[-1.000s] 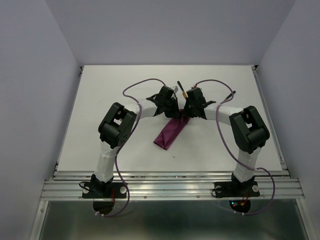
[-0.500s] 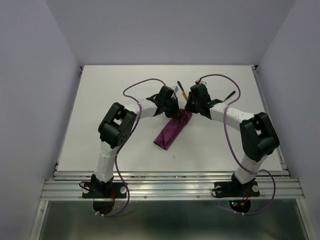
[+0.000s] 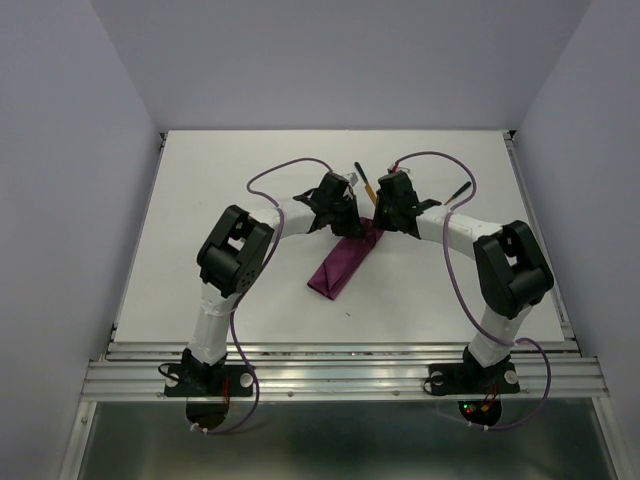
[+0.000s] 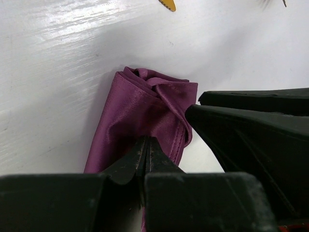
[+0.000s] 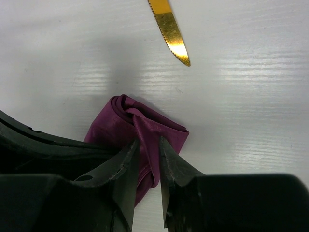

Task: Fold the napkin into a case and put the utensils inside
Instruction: Smooth out the smaller rectangle-folded napkin at the center of the board.

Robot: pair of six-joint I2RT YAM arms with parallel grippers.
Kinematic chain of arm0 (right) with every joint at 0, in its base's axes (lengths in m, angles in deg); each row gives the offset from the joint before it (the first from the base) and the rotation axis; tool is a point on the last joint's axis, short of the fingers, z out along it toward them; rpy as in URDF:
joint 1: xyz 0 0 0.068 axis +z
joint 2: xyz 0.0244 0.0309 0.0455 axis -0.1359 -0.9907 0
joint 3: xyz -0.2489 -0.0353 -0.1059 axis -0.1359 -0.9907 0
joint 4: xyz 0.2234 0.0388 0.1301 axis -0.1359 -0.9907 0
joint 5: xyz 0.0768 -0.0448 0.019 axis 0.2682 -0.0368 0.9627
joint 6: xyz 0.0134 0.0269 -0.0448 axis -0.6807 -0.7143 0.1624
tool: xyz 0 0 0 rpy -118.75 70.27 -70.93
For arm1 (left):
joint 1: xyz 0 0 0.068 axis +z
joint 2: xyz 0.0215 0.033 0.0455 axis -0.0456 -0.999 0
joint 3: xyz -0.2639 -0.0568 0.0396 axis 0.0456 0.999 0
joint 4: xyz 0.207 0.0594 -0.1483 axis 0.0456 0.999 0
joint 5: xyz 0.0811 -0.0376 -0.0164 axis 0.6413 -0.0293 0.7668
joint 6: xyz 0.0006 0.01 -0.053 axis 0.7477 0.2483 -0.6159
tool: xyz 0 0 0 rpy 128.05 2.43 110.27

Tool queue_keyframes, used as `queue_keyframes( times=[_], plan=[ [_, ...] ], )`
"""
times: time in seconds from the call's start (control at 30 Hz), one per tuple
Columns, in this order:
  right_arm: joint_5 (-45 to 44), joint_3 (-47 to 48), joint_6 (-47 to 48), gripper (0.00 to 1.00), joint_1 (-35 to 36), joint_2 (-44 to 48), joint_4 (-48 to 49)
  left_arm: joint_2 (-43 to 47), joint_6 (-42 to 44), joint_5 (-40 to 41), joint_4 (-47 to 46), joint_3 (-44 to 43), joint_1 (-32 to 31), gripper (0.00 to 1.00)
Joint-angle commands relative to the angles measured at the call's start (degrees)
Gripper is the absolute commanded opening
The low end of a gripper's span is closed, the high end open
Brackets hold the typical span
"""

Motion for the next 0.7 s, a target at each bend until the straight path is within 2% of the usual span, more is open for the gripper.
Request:
queue_keyframes(
  times=[0.0, 0.67],
  plan=[
    [-0.51, 0.14, 1.66, 0.27, -0.22, -0.75, 0.2, 1.67, -0.36, -1.02, -0.98, -1.92, -0.49, 0.0],
    [-0.33, -0.65, 2.19, 0.31, 0.83, -1.98, 0.46, 1.23, -0.8, -2.07, -0.98, -3.15, -1.2, 0.0]
  ],
)
